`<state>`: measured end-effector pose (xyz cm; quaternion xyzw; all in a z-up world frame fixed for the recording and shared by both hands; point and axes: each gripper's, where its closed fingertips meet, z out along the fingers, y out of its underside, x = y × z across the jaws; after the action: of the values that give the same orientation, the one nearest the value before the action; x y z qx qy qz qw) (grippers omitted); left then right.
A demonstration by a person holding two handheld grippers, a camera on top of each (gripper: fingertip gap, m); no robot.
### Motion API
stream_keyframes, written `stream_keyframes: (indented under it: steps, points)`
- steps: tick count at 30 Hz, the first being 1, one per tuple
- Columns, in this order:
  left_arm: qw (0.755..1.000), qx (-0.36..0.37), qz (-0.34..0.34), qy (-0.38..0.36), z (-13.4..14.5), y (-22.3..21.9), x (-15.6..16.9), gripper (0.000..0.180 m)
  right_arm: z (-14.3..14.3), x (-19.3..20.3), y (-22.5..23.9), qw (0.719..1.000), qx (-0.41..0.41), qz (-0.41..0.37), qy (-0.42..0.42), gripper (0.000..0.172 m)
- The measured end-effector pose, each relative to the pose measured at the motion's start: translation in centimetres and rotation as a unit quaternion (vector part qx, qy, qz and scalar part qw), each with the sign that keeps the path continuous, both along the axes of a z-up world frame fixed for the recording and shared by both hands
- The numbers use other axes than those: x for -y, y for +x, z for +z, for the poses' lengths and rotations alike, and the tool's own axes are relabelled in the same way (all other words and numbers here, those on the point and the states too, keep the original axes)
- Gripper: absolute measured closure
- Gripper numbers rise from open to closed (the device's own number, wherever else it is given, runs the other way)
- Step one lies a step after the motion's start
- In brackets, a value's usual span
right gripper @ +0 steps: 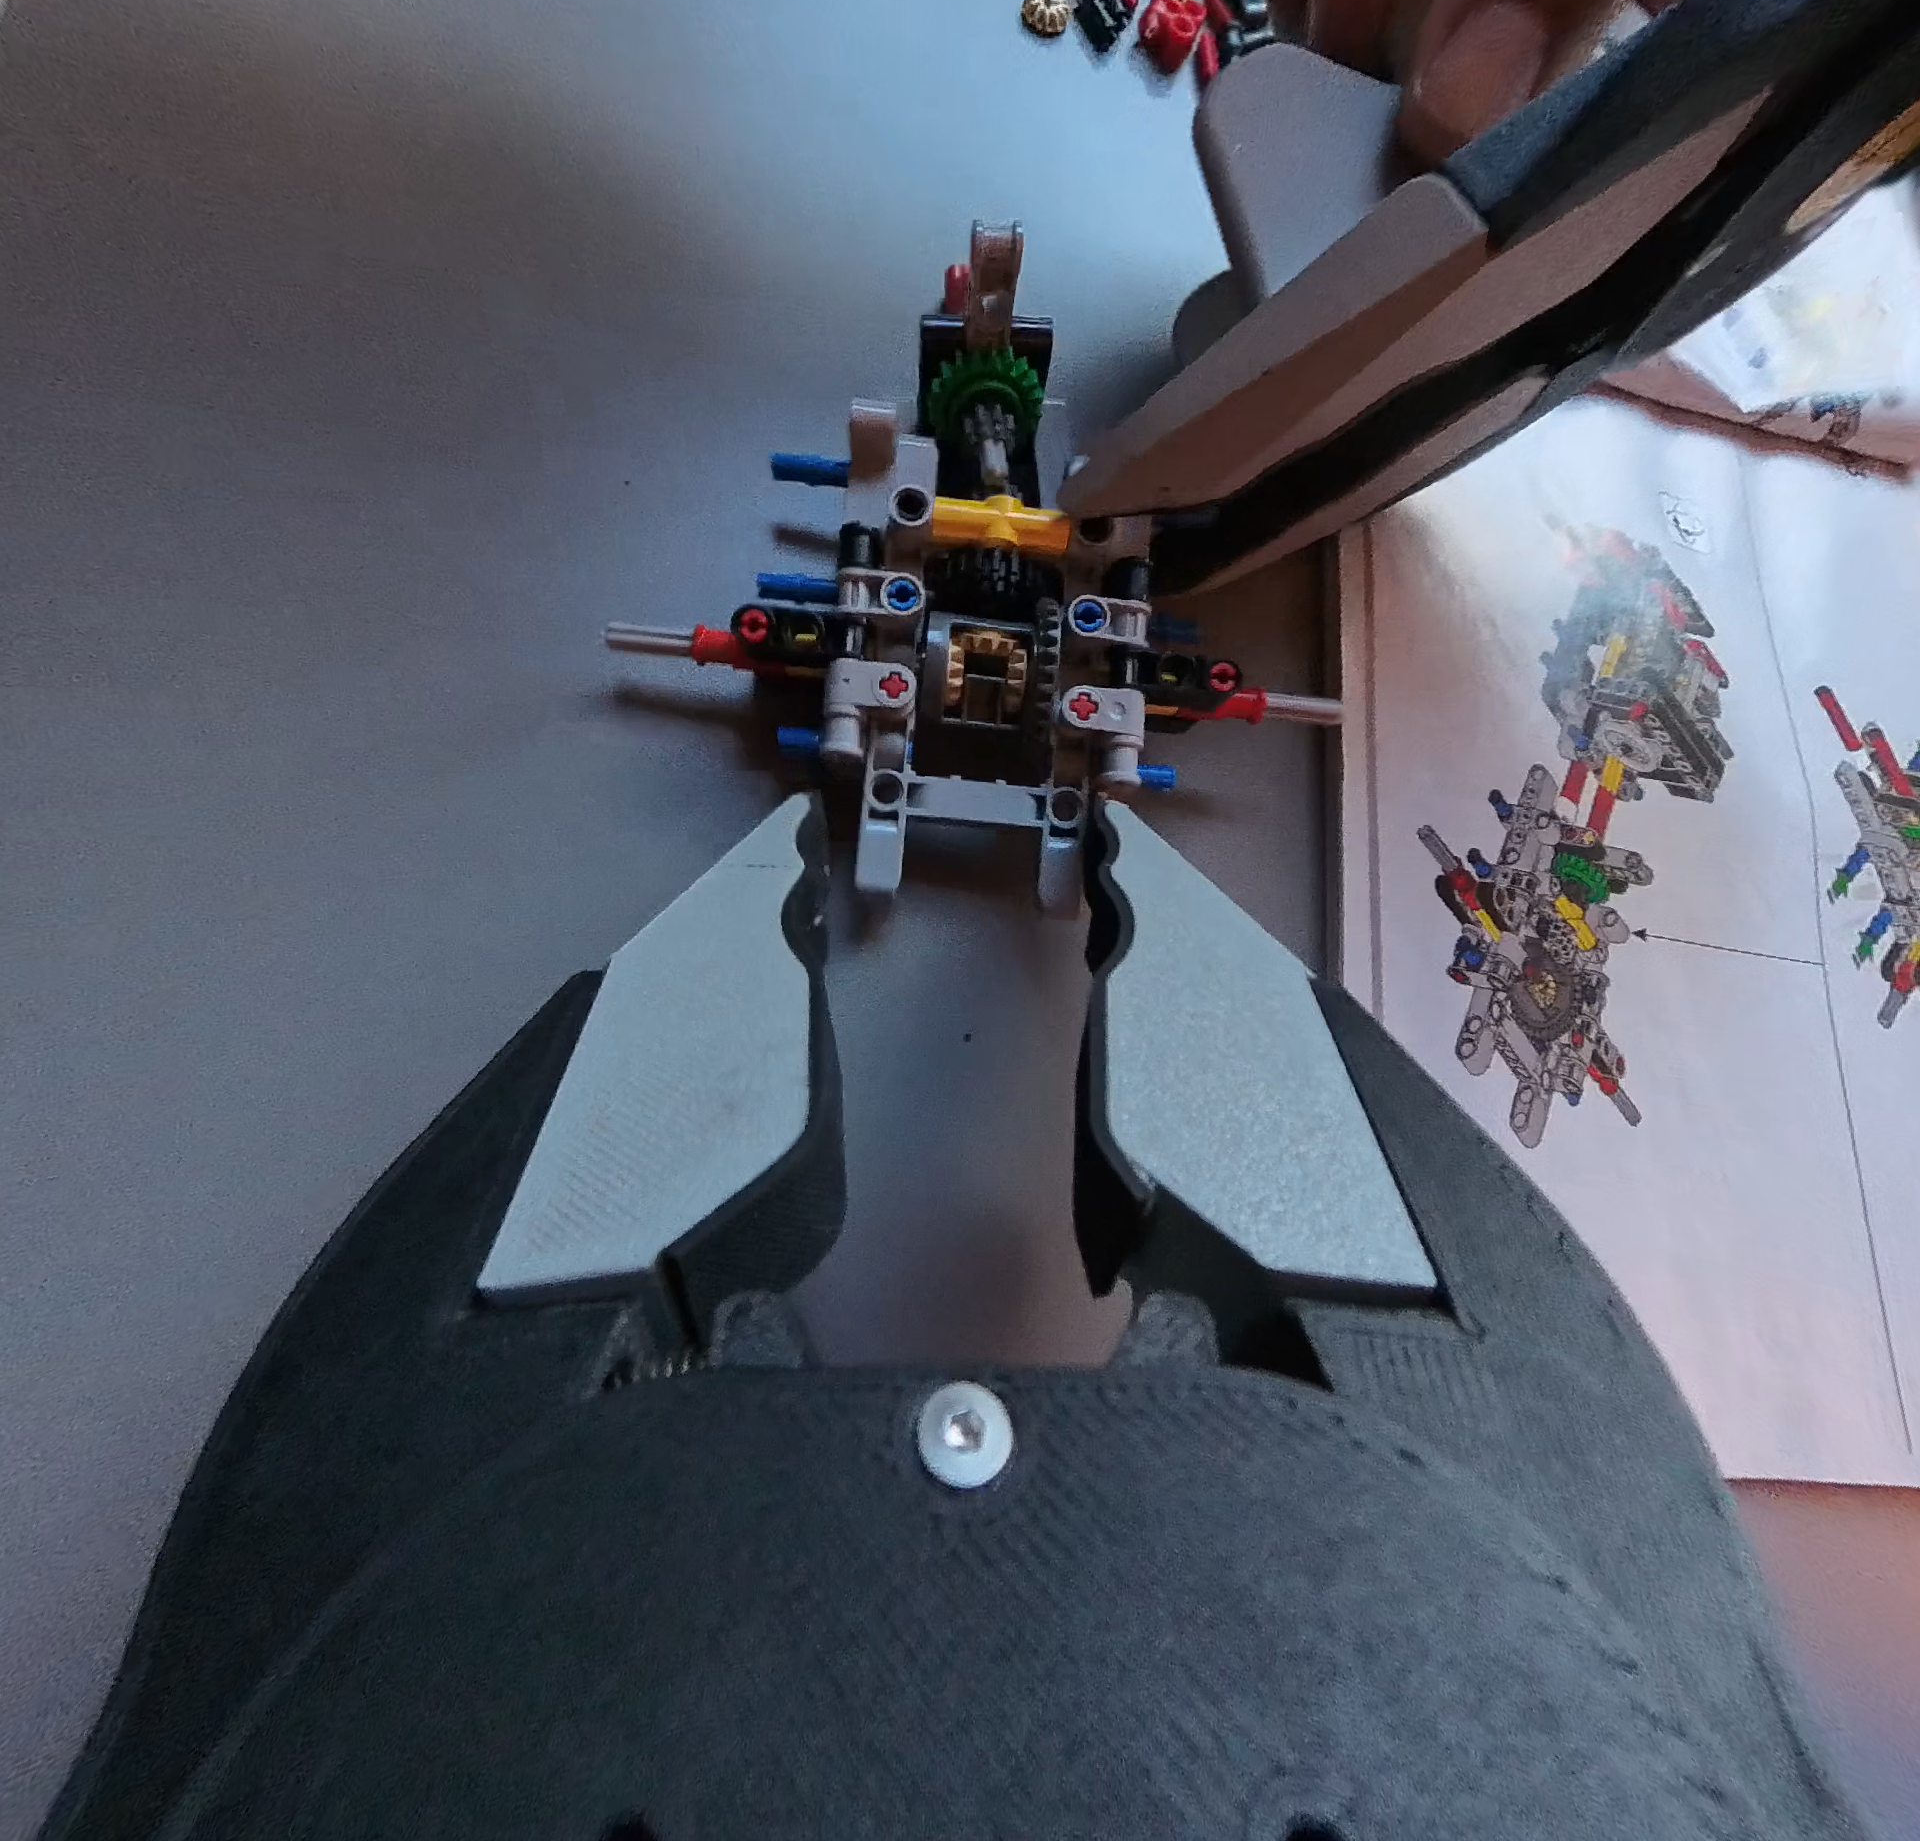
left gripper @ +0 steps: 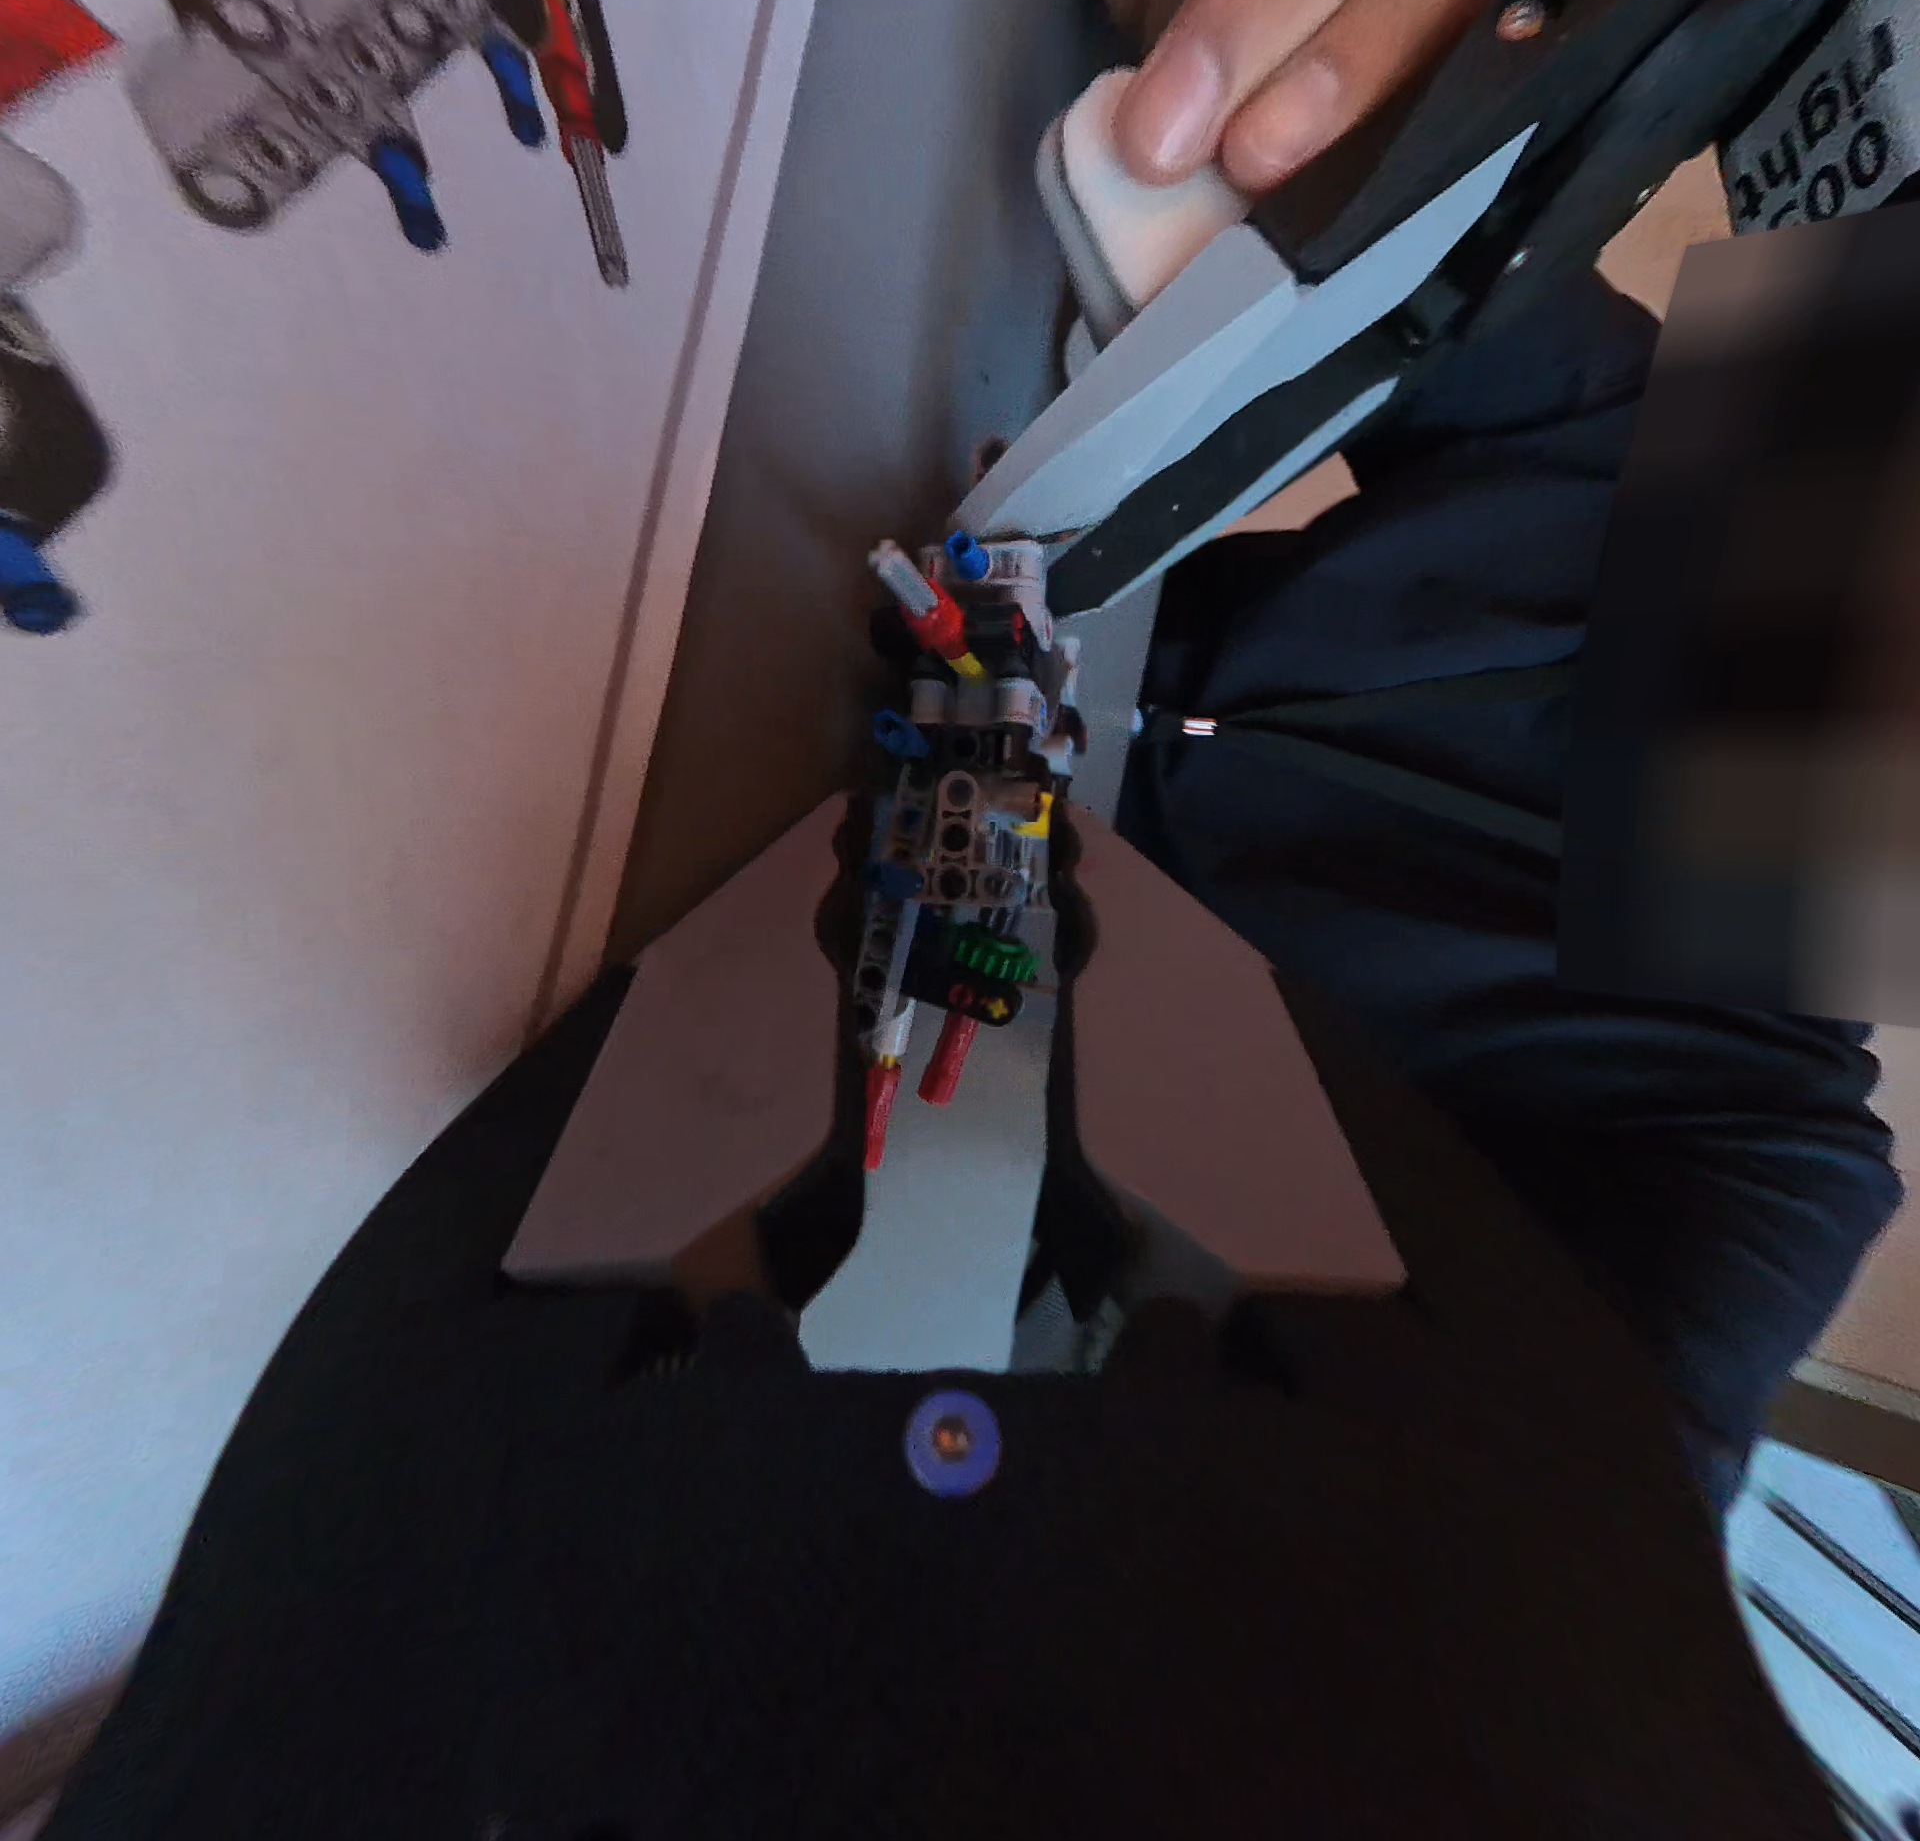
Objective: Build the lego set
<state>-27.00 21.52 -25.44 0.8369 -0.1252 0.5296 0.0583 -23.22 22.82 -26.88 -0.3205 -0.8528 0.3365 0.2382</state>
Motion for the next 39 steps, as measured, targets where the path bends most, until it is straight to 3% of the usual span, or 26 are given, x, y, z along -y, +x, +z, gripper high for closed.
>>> stream_keyframes:
  steps: [3, 7, 9, 12, 16, 19, 22, 26, 30, 35, 39]
  points:
    - [0.998, -0.024, 0.016, 0.048, 1.2, -1.1, -0.6, 0.121, 0.0, -0.1, -0.2, 1.0, 0.003, -0.006, -0.011, 0.124]
    - [0.987, -0.065, 0.038, 0.141, 3.7, -2.8, -0.1, 0.112, 0.6, -0.3, -0.4, 0.999, -0.001, -0.014, -0.038, 0.117]
    - [0.973, -0.12, 0.066, 0.184, 4.5, -4.6, 0.3, 0.107, 0.7, -0.6, -0.4, 0.998, 0.009, -0.023, -0.054, 0.109]
    - [0.94, -0.234, 0.063, 0.242, 3.6, -6.7, 2.5, 0.104, 0.2, -1.1, -0.4, 0.997, 0.031, -0.037, -0.057, 0.098]
    - [0.915, -0.273, 0.036, 0.296, 1.0, -4.8, 5.4, 0.101, -0.4, -0.9, -0.3, 0.998, 0.043, -0.034, -0.042, 0.097]
    - [0.891, -0.308, 0.009, 0.335, -1.3, -4.2, 5.6, 0.1, -0.5, -0.4, -0.5, 0.997, 0.052, -0.032, -0.05, 0.1]
    - [0.872, -0.305, -0.006, 0.383, -1.5, -3.5, 4.6, 0.113, -0.5, 0.1, -0.6, 0.996, 0.062, -0.026, -0.052, 0.106]
    - [0.853, -0.296, -0.05, 0.426, -1.7, -2.8, 4.2, 0.128, -0.4, 0.1, -0.6, 0.997, 0.07, -0.021, -0.035, 0.127]
    - [0.83, -0.293, -0.072, 0.469, -1.9, -2.6, 3.4, 0.142, -0.4, -0.2, -0.7, 0.997, 0.082, -0.017, 0.0, 0.129]
    - [0.846, -0.247, -0.042, 0.47, -1.7, -2.0, 3.0, 0.143, 0.1, -0.8, -0.6, 0.993, 0.112, -0.005, 0.036, 0.125]
    - [0.854, -0.214, -0.017, 0.474, -1.5, -1.7, 3.2, 0.138, 1.7, -1.5, -0.8, 0.993, 0.119, -0.015, 0.003, 0.121]
